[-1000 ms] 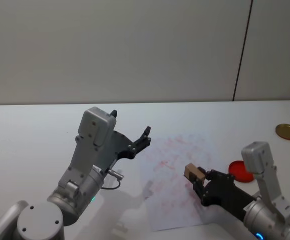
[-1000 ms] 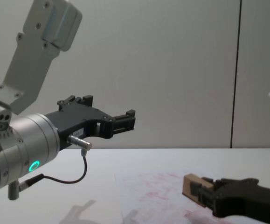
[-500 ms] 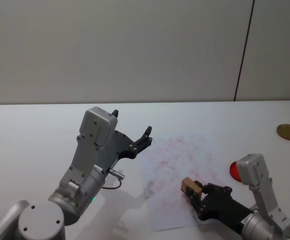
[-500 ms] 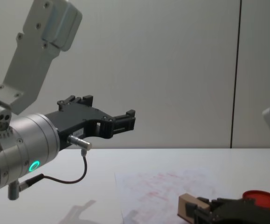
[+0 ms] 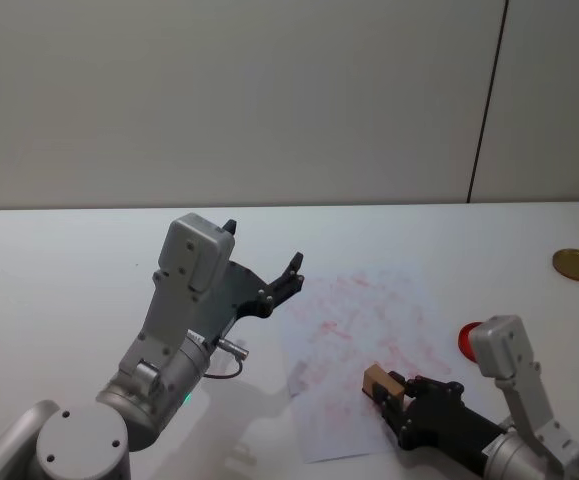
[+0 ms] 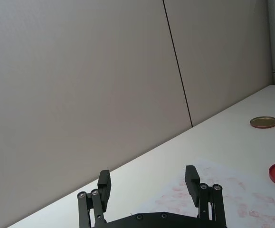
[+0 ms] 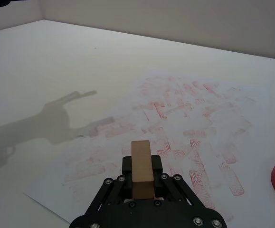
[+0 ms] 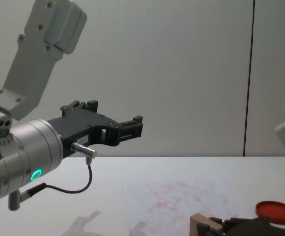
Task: Use the one hand to pick up the stamp and affix it onto the A4 paper.
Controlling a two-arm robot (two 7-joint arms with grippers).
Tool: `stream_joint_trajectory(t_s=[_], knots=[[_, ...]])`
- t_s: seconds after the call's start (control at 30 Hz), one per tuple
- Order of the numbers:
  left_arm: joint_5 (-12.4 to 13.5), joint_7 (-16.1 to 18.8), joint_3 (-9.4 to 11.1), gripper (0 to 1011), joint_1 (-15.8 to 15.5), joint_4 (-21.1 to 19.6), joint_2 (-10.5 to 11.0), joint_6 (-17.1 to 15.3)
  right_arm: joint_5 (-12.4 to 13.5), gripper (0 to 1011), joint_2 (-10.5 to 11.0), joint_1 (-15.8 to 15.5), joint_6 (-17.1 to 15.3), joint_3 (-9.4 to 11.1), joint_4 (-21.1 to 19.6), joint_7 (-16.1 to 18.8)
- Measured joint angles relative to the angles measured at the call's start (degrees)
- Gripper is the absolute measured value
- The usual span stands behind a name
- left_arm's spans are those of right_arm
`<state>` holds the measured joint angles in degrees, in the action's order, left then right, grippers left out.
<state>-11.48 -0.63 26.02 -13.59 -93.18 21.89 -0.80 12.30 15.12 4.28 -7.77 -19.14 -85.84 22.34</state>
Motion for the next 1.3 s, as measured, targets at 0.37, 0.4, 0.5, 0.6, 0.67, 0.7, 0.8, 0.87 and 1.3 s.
stream_joint_trajectory(t_s=[0.37, 0.4, 0.5, 0.6, 0.67, 0.7, 0.8, 0.87, 1.3], knots=[[0.0, 0.0, 0.0, 993, 0.0, 0.0, 0.0, 0.0, 0.0, 220, 0.2, 0.8, -1.3, 0.3, 0.4, 0.6], [0.0, 0.0, 0.0, 993, 0.0, 0.0, 0.0, 0.0, 0.0, 220, 0.2, 0.8, -1.3, 0.4, 0.5, 0.6], [0.0, 0.0, 0.0, 993, 0.0, 0.0, 0.0, 0.0, 0.1, 220, 0.2, 0.9, -1.6, 0.5, 0.5, 0.7], [0.0, 0.0, 0.0, 993, 0.0, 0.0, 0.0, 0.0, 0.4, 220, 0.3, 1.0, -1.7, 0.6, 0.4, 0.7], [0.0, 0.0, 0.0, 993, 0.0, 0.0, 0.0, 0.0, 0.7, 220, 0.4, 1.0, -1.8, 0.7, 0.2, 0.6], [0.0, 0.0, 0.0, 993, 0.0, 0.0, 0.0, 0.0, 0.8, 220, 0.4, 1.0, -1.8, 0.8, 0.1, 0.5], [0.0, 0.0, 0.0, 993, 0.0, 0.0, 0.0, 0.0, 1.5, 220, 0.5, 1.2, -1.5, 1.0, -0.6, 0.3], [0.0, 0.0, 0.0, 993, 0.0, 0.0, 0.0, 0.0, 2.0, 220, 0.5, 1.4, -1.2, 1.3, -1.0, 0.1], [0.0, 0.0, 0.0, 993, 0.0, 0.0, 0.0, 0.0, 4.4, 220, 1.7, 3.0, 0.8, 3.8, -2.7, -3.2]])
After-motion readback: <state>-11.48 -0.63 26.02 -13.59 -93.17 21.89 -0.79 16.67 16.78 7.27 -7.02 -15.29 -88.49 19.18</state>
